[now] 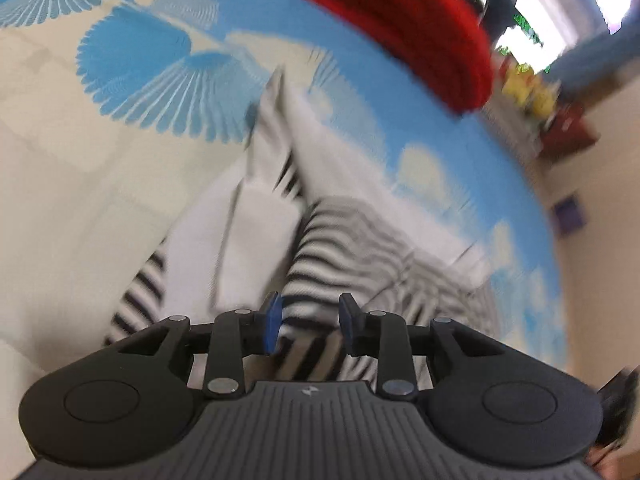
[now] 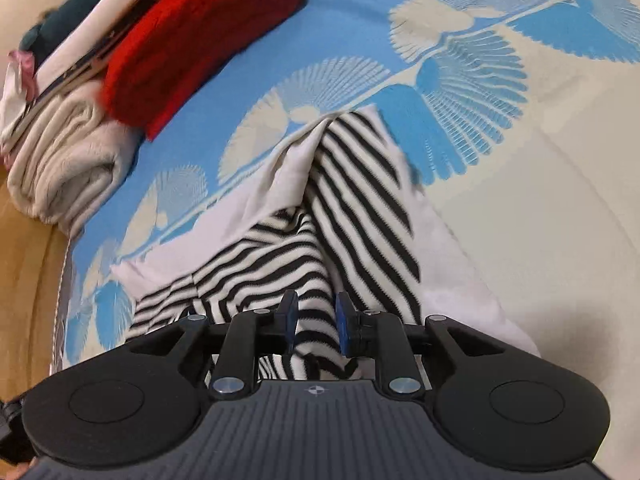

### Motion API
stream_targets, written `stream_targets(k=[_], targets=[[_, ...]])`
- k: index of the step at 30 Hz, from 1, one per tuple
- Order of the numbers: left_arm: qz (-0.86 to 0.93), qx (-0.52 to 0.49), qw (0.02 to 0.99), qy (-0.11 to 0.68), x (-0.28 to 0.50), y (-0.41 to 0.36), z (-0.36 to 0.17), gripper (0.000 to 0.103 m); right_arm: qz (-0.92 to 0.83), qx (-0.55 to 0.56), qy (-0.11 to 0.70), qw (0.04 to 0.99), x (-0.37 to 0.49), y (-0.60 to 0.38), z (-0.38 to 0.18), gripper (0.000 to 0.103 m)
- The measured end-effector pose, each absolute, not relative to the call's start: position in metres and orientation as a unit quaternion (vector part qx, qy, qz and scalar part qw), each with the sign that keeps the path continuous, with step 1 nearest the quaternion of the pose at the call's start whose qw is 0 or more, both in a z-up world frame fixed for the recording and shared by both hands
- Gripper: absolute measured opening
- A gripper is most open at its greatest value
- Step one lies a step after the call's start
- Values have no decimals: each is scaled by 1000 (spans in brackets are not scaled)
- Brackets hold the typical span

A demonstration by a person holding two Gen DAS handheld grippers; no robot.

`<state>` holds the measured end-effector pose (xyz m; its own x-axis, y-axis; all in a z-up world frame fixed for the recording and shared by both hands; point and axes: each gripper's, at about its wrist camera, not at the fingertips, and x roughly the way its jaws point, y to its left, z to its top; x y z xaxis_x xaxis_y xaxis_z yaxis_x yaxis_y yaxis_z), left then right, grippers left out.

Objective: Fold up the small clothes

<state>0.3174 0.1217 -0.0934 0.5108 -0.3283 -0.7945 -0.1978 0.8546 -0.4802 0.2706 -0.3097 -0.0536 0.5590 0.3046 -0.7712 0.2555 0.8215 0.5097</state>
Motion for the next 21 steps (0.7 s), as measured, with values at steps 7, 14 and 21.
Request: stream_targets(k=[7, 14, 21], targets=[[-39, -261, 876, 404, 306, 129, -57, 1, 19, 279, 469, 838, 271, -301, -51, 1], [-5, -196, 848, 492, 318, 123, -83, 2, -9, 242, 522, 818, 281, -307, -68, 2], [-134, -166, 883, 418, 303, 102, -57, 5, 3, 206, 428, 880, 259, -296, -28, 14]])
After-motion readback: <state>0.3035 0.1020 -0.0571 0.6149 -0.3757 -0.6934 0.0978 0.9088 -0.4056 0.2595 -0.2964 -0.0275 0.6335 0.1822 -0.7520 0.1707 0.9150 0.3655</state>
